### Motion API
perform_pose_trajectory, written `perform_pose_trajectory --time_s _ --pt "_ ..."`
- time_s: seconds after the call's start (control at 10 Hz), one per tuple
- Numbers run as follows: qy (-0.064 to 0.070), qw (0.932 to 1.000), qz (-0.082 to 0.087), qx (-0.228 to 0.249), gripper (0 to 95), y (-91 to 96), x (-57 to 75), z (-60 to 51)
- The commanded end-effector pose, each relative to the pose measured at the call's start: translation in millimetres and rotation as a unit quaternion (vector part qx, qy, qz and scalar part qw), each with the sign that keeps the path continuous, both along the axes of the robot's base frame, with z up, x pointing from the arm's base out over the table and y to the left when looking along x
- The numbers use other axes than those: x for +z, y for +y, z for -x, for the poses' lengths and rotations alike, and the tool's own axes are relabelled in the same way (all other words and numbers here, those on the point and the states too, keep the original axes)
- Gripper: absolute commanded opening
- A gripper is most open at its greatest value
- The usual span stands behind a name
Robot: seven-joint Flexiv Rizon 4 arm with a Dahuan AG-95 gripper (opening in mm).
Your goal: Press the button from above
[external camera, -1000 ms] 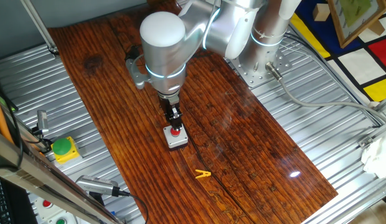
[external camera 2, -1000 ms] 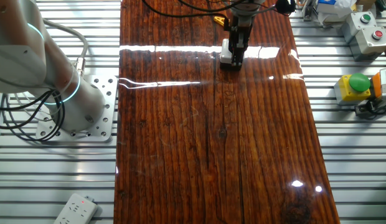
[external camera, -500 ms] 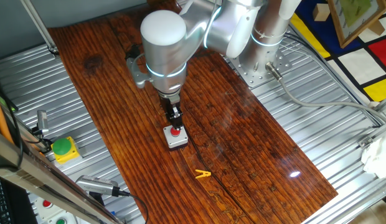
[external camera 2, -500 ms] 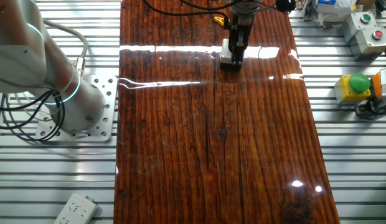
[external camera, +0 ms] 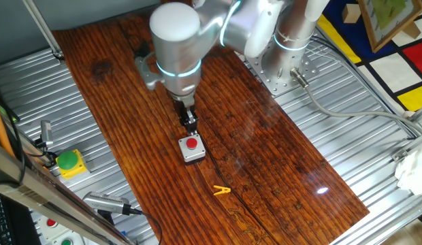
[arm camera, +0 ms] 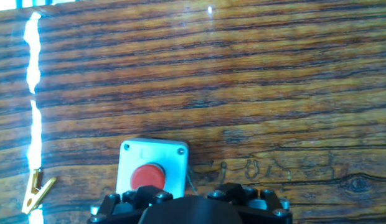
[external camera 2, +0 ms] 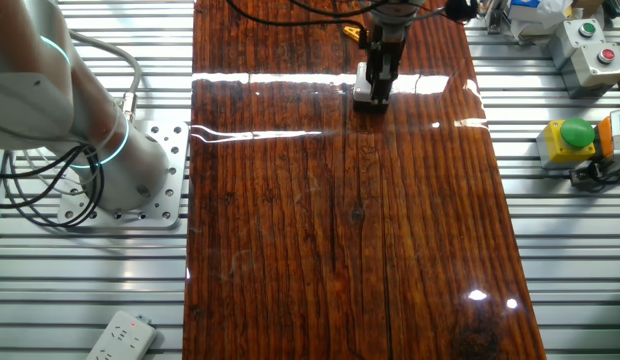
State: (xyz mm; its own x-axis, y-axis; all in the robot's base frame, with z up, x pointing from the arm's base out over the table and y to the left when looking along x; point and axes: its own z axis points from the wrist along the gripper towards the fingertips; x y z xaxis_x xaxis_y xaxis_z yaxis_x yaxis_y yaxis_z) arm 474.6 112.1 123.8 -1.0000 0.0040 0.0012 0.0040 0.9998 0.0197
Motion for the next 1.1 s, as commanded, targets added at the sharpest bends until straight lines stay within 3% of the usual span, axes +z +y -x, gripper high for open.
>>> perform_pose_trajectory --time_s 0.1,0.2,0.6,0.7,1.1 --pt "0.003 0.9999 -0.001 0.010 38.0 -13.9 3.4 3.0" --pt "0.006 0.9998 0.000 0.017 19.0 -22.5 5.6 4.5" --pt "0.012 0.9996 0.000 0.025 19.0 -48.4 8.6 8.8" --pt "0.013 0.9996 0.001 0.026 0.0 -53.5 6.2 8.1" --pt "0.022 0.9992 0.001 0.034 0.0 -62.2 3.3 8.7"
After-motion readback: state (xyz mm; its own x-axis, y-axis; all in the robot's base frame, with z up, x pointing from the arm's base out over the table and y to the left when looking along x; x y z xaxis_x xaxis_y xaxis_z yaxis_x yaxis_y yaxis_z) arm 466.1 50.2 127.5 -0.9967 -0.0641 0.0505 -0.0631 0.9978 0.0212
